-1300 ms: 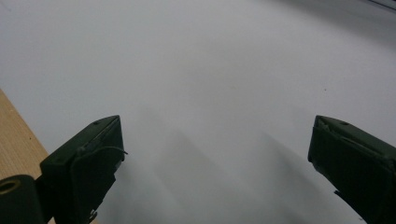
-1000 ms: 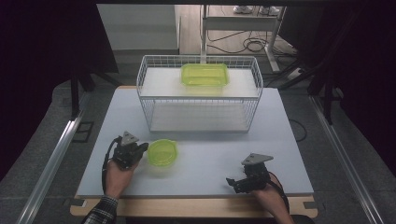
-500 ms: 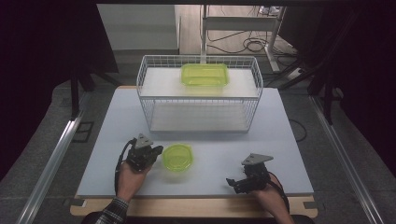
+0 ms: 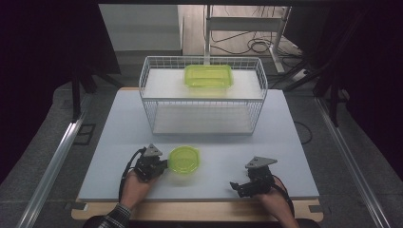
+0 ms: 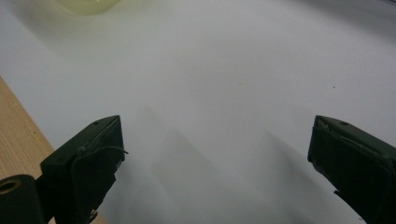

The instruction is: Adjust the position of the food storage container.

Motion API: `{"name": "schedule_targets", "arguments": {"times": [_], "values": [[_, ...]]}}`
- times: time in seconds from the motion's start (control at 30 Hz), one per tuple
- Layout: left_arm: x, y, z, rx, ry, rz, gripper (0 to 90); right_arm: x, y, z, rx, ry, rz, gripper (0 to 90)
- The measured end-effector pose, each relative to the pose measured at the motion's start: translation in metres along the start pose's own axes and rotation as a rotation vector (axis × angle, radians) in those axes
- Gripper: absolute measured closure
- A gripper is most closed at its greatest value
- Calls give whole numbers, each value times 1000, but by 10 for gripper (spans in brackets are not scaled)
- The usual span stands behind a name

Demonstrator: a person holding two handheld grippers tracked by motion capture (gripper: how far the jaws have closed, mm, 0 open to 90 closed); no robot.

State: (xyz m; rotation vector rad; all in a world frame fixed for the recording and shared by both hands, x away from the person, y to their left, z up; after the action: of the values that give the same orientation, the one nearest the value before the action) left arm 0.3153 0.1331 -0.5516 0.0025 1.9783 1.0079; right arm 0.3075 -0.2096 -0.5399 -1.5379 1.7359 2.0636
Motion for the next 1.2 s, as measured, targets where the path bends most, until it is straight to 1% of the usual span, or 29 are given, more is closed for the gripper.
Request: {"name": "schedule_targets", "arguments": {"times": [0.07,0.2,0.4,0.6,0.7,0.8,0.83,0.9,1.0,1.2], "values": [[-2,-4,-3,13,-12,7,891,0,0,1,-1,2,0,35],[-5,-11,-11,39,-21,11,891,0,0,1,-1,1,3,35],[-7,-17,-23,88,-23,7,890,0,-1,2,-3,3,6,35],[-9,-24,-34,123,-32,11,890,0,-2,3,-7,6,7,35],[-10,-27,-38,132,-40,11,888,0,-2,3,-7,10,6,35],[-10,-26,-38,127,-44,10,874,0,-1,3,-4,8,3,35],[-10,-22,-38,110,-51,3,863,0,0,3,-2,7,0,35],[-9,-16,-37,91,-58,-10,825,0,1,2,1,4,-5,35],[-7,-6,-36,47,-64,-27,725,-1,2,2,5,2,-12,35],[-1,12,-34,1,-65,-74,512,-2,3,2,4,5,-21,35]]}}
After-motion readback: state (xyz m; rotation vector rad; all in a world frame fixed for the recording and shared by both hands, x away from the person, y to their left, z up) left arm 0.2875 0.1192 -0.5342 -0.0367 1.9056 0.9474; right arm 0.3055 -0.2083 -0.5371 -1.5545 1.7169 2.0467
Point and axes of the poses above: each handheld gripper's, and its own axes: y roughly backward along the jaws, x roughly out of its underside, z roughly to its left, the point moved 3 cm from there along -y, roughly forward along the jaws, and after that the axes turned 11 degrees about x, right-handed, at the moved point
